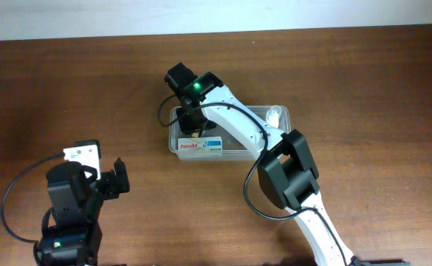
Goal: Pack container
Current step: 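Lower the amber jar into the container beside the Panadol box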
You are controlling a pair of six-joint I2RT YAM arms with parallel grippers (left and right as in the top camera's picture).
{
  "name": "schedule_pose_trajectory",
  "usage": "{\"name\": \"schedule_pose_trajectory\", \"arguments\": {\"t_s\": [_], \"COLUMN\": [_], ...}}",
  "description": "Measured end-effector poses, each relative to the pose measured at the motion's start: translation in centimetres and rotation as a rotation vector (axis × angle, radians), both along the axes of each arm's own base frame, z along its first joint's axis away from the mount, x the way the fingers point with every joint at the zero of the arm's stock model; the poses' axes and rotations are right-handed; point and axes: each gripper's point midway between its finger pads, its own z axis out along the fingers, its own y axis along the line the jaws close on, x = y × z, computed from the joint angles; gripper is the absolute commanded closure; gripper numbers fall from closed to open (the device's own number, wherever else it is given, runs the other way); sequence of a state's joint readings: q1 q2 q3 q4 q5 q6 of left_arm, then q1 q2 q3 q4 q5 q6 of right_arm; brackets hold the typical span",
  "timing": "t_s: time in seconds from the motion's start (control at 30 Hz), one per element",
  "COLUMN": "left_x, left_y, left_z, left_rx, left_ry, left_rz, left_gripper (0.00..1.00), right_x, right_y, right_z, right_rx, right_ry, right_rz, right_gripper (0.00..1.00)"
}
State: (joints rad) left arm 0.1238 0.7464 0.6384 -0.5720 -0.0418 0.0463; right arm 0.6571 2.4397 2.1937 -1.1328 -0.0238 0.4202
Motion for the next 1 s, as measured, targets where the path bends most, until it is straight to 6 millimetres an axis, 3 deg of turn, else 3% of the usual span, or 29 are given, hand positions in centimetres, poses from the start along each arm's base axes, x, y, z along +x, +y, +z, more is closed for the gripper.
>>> {"name": "schedule_pose_trajectory", "arguments": {"t_s": [0.43,0.77,1.0], "left_x": [0.0,0.0,0.0], "left_y": [0.0,0.0,0.0], "left_z": [0.0,0.0,0.0], "left_rx": [0.000,0.000,0.000], "left_ry": [0.000,0.000,0.000], "left_rz": [0.000,0.000,0.000], "left_gripper": [0.01,0.01,0.01], "right_x": [-0.2,-0.5,-0.7], "right_y": [0.2,-1.3,-1.0], "right_z": [0.0,-0.2,-0.1], "right_rx": [0.014,-0.002,0.037], "right_ry": [0.011,0.058,0.087], "right_rz": [0.004,-0.020,-0.019], "right_gripper": [0.46,0.46,0.46]}}
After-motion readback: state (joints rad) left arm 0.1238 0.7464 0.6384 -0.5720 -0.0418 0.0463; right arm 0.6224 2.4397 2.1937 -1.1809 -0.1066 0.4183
